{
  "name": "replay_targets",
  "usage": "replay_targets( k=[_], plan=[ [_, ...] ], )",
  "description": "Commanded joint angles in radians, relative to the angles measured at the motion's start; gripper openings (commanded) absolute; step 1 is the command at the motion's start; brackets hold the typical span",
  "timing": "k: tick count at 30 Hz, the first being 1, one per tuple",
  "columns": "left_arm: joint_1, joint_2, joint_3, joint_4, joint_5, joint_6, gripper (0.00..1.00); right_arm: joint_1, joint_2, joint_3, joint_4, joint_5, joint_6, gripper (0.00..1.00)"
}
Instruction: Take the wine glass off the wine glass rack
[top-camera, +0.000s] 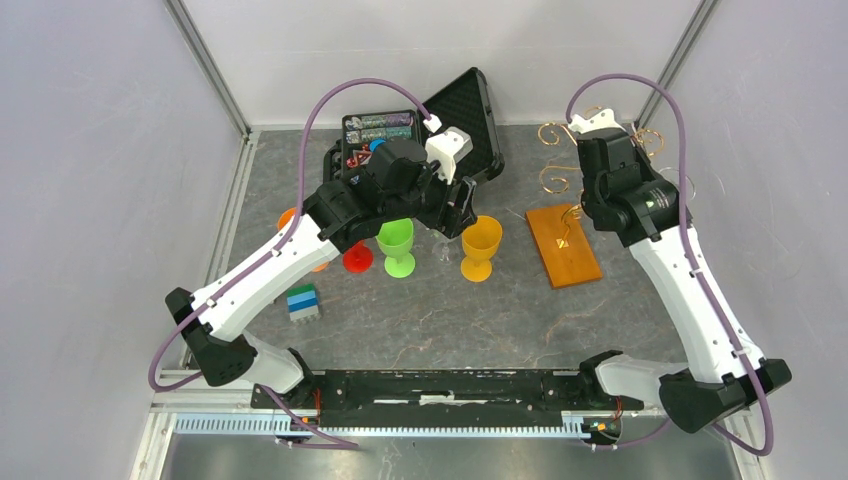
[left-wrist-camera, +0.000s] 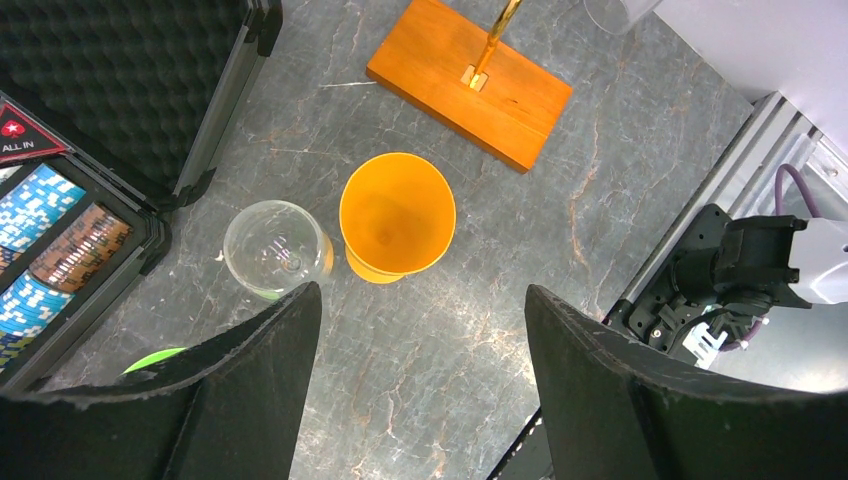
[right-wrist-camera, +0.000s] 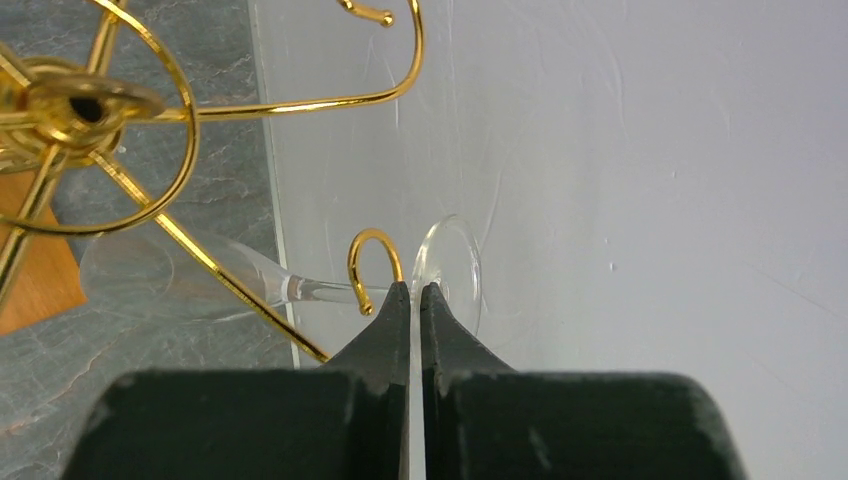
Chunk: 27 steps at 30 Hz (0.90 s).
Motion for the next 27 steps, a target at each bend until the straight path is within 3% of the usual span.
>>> replay_targets(
  k=[1,11,18,27],
  plan=[
    [0.001,-0.002,-0.001,0.038,-0.009,0.003,0.79,0.044,-0.028,0.052,-0.077,0.018,0.052,0.00],
    [0.003,0.013,0.007,0.038,-0.008,0.001,0.80,0.096,-0.049,0.057,-0.100,0.012,0.069,0.00],
    [0.003,0.015,0.007,0.049,-0.005,0.001,0.80,0.115,-0.056,0.095,-0.076,-0.089,0.060,0.00],
    [0.003,0.002,-0.002,0.071,-0.004,-0.002,0.81,0.116,-0.037,0.061,0.055,-0.015,-0.020,0.00]
  ],
)
